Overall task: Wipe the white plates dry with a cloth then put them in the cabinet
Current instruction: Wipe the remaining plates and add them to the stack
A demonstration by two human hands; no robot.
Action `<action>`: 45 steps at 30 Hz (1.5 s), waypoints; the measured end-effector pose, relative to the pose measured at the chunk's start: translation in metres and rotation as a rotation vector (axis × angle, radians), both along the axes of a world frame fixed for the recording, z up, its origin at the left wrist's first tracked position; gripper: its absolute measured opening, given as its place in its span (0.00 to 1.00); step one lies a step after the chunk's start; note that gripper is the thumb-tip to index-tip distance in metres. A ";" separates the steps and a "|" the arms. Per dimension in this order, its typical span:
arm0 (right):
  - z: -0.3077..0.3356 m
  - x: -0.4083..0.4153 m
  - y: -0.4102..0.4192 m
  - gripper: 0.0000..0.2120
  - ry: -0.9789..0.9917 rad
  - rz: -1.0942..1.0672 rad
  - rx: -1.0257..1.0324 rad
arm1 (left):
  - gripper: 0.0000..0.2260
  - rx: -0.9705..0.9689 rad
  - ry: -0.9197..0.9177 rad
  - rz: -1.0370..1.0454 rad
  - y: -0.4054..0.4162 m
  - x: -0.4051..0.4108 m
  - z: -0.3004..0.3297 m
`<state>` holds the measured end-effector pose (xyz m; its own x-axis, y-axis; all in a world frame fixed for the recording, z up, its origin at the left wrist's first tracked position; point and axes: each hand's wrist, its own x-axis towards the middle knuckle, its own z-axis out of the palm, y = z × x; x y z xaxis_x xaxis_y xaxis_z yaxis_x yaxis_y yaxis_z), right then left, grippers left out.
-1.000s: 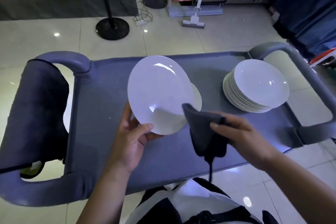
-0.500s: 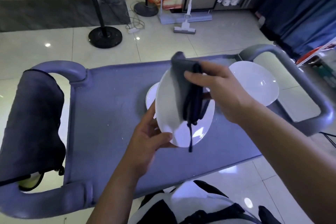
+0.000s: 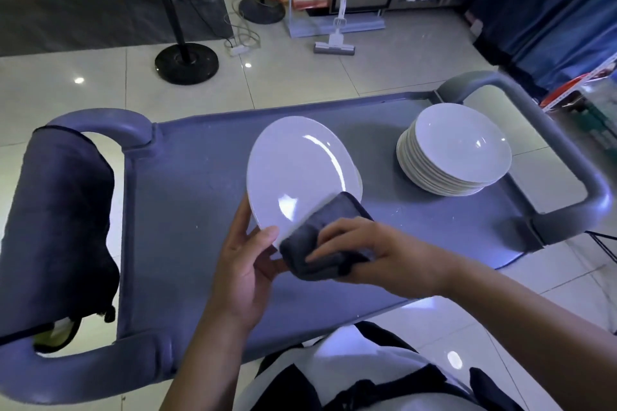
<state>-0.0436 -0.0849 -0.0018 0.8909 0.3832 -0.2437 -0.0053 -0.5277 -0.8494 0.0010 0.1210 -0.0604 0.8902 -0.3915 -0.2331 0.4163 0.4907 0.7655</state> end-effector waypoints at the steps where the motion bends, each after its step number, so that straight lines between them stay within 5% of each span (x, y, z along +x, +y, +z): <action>1: -0.007 -0.007 -0.007 0.16 0.005 -0.048 0.006 | 0.31 0.034 -0.005 0.012 0.000 0.001 -0.001; 5: -0.024 -0.042 -0.047 0.19 0.047 -0.384 0.070 | 0.32 0.081 0.005 0.021 -0.005 0.004 -0.007; 12: -0.027 -0.077 -0.121 0.18 -0.071 -0.813 -0.235 | 0.19 0.063 0.101 -0.022 -0.016 0.003 -0.018; 18: -0.087 -0.109 -0.121 0.23 0.061 -0.466 -0.493 | 0.21 0.118 0.127 -0.058 -0.032 0.002 -0.021; 22: -0.116 -0.129 -0.099 0.46 0.336 -0.234 -0.609 | 0.23 0.120 0.142 -0.080 -0.043 -0.002 -0.020; 24: -0.105 -0.125 -0.101 0.41 0.318 -0.360 -0.501 | 0.23 0.123 0.143 -0.093 -0.051 -0.005 -0.019; 27: -0.081 -0.110 -0.117 0.19 0.288 -0.737 -0.130 | 0.27 0.117 0.162 -0.143 -0.062 -0.007 -0.015; 32: -0.027 -0.069 -0.158 0.13 0.322 -1.099 0.470 | 0.18 0.089 0.168 -0.252 -0.096 -0.012 0.009; 40: 0.002 -0.051 -0.238 0.11 0.318 -1.197 0.613 | 0.22 0.116 0.224 -0.366 -0.168 -0.006 0.035; 45: -0.020 -0.060 -0.276 0.13 0.282 -1.269 0.698 | 0.23 0.342 0.206 -0.298 -0.213 0.003 0.020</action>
